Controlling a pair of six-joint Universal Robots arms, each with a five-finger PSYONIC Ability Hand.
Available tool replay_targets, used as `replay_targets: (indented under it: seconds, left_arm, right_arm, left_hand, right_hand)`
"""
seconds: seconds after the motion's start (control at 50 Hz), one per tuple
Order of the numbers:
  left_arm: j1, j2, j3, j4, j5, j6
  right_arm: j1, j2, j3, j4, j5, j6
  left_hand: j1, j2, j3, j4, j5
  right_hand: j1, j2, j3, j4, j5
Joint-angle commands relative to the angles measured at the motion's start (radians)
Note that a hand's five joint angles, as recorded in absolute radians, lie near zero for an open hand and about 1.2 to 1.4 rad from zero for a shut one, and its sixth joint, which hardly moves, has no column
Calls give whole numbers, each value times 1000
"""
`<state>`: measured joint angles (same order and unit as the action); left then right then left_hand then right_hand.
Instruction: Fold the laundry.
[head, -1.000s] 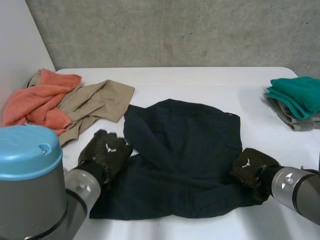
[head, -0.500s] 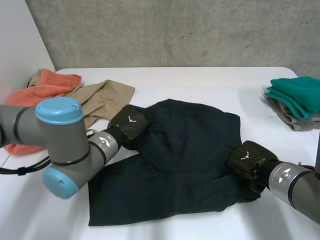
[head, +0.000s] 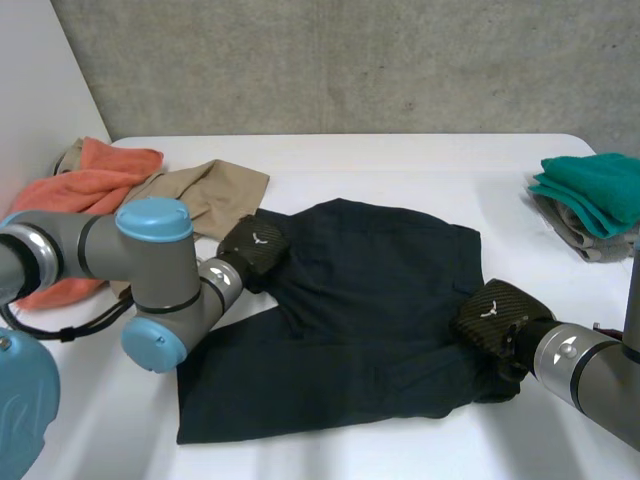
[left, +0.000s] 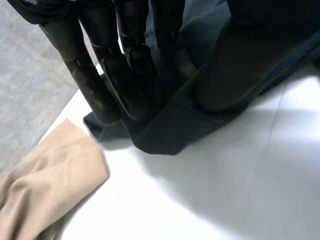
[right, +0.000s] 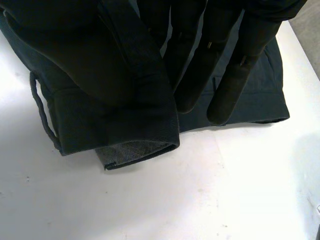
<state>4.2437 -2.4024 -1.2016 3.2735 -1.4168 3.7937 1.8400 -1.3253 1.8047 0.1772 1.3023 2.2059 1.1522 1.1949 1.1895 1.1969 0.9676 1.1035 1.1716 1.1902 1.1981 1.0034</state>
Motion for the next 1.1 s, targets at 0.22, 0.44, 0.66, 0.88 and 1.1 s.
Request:
replay_targets:
  seconds: [0.22,0.44,0.66,0.88,1.1]
  left_arm:
    - [-56,155,-171,-123,-257,67]
    - [-68,233,-168,-123,-295,47]
    - [-80,630,-513,-222,-271,-149]
    - [-130,609,-710,-147,-163,-184]
    - [-142,613,-671,-113,-211,-184]
  right_arm:
    - [10,-2,2,-2,0,26]
    - [10,-2,-1,-19,-6,81]
    - [8,-2,-18,-65,0,147]
    - [13,-2,-11,-70,2,152]
    - [5,-21,-18,-64,8,144]
  left_hand:
    - [244,201,207,199,254]
    - [-445,-488,-483,-490,-435]
    - [-448,-491,-486,-493,-438]
    - [-554,-597,-591,-599,-544]
    - [244,201,207,199,254]
  right_hand:
    - [293,225,206,198,218]
    - [293,225,206,198,218]
    - [293,225,206,198,218]
    - [293,225,206,198,218]
    - [293,225,206,198,218]
